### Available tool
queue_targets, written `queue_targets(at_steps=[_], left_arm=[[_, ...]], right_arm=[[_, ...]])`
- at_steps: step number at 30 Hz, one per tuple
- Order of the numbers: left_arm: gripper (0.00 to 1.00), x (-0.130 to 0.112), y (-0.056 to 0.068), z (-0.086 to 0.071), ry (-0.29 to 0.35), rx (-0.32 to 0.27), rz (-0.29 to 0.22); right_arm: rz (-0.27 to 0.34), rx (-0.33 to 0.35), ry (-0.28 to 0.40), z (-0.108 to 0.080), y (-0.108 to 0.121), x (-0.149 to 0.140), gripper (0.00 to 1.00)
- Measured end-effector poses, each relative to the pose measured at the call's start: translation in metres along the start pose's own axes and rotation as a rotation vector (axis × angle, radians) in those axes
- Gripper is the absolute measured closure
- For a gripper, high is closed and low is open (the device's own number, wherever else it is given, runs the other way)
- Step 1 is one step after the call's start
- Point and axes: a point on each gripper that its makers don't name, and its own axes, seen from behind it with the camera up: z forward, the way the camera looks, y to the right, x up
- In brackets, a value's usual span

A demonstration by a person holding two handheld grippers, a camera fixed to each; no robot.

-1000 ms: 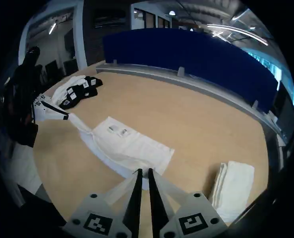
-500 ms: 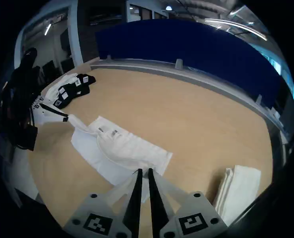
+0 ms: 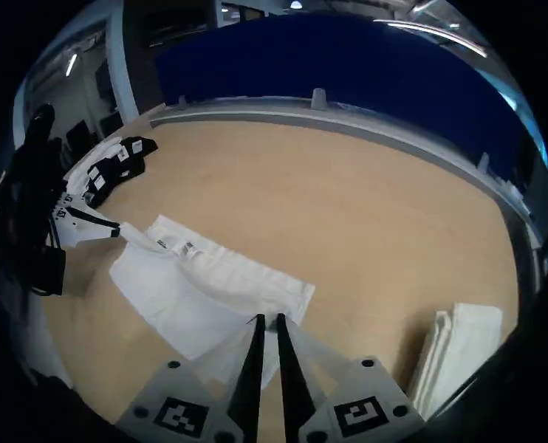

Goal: Fold towel

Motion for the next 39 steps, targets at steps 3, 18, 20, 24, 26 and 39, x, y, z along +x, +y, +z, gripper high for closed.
queue_targets(at_steps=[3, 18, 20, 24, 26, 39], left_arm=[[0.84, -0.002, -0.004, 0.004, -0.001, 0.014, -0.001], [0.18, 0.003, -0.027, 0.000, 0.014, 0.082, -0.041], [0.18, 0.004, -0.027, -0.002, 0.019, 0.085, -0.044], [0.18, 0.004, -0.027, -0.006, 0.021, 0.086, -0.039], [0.18, 0.003, -0.026, -0.008, 0.021, 0.087, -0.034], [0.17, -0.019, -0.014, -0.035, 0.025, 0.101, -0.043]], right_arm=[[0.013, -0.014, 0.002, 0.003, 0.002, 0.000, 0.81], [0.015, -0.038, -0.003, 0.004, 0.004, -0.005, 0.32], [0.018, -0.032, -0.003, 0.002, 0.003, -0.006, 0.32], [0.021, -0.029, -0.007, -0.001, 0.001, -0.011, 0.32], [0.019, -0.029, -0.009, -0.004, 0.000, -0.015, 0.32], [0.007, -0.035, -0.021, -0.031, -0.006, -0.042, 0.32]])
